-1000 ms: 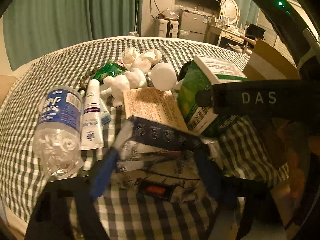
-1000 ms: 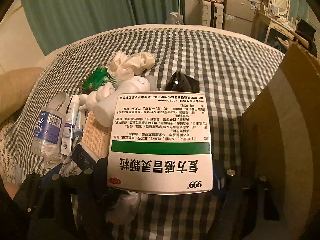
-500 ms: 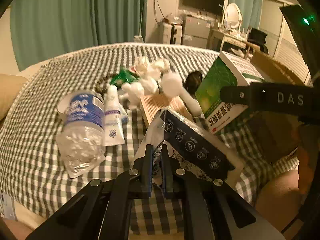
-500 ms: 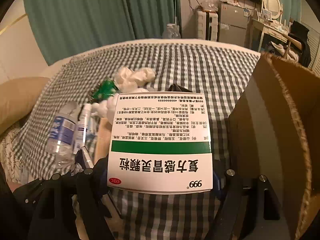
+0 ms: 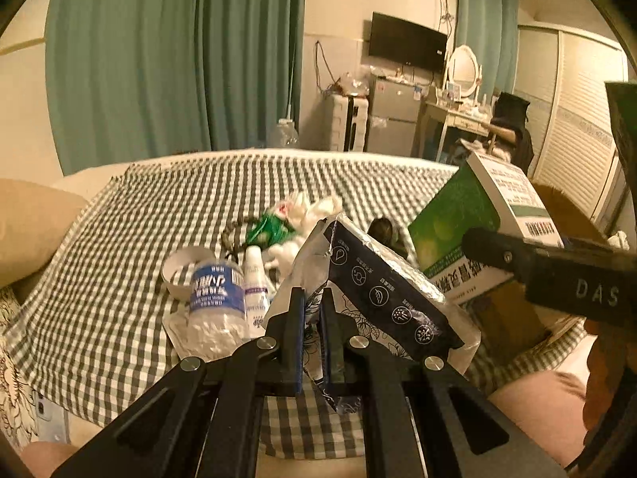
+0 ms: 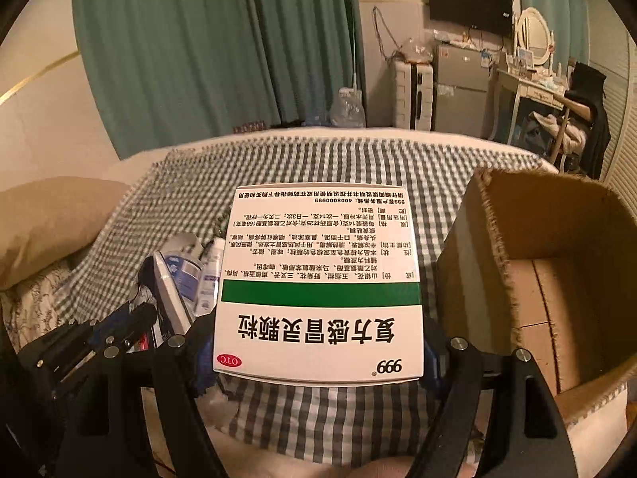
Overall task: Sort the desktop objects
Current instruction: 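Carry the held items over the cardboard box and open both grippers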
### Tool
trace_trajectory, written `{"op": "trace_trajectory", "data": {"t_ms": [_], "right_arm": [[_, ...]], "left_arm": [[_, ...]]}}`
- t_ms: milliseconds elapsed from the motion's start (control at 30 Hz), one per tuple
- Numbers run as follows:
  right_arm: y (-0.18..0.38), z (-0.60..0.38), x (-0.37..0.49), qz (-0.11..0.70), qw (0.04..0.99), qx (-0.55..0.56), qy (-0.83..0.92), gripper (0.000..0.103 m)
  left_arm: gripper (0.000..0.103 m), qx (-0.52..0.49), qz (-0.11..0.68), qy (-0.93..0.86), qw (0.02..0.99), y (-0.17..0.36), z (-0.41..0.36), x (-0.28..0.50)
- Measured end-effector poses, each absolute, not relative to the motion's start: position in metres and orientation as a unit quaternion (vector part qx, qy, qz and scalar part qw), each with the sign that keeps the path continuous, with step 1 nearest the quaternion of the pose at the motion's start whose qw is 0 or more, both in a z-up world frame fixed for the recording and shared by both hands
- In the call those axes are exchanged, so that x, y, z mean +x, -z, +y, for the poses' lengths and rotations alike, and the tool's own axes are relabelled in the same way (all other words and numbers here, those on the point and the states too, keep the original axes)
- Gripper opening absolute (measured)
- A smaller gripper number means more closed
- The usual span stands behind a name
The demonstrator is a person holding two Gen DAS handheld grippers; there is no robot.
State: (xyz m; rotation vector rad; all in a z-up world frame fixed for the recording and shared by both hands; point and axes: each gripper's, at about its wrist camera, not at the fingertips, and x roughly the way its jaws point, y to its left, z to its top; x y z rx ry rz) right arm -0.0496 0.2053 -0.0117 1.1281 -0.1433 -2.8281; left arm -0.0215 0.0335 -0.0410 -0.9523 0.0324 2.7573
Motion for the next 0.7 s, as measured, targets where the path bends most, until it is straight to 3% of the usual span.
{"op": "trace_trajectory", "data": {"t_ms": [300,700], "right_arm": [[-0.033,0.213,-0.023,-0.053,0.038,0.325,0.944,0.076],[-0.101,0.275,-0.016,-0.020,-0.006,0.281,0.959,0.076]], "left_arm": [[0.006,-0.283,0.010,-0.951,0.124,-0.013,0.048,-0.011],[0.006,-0.242,0.029,-0.953,0.183,-0.079,0.143,-0.017]]}}
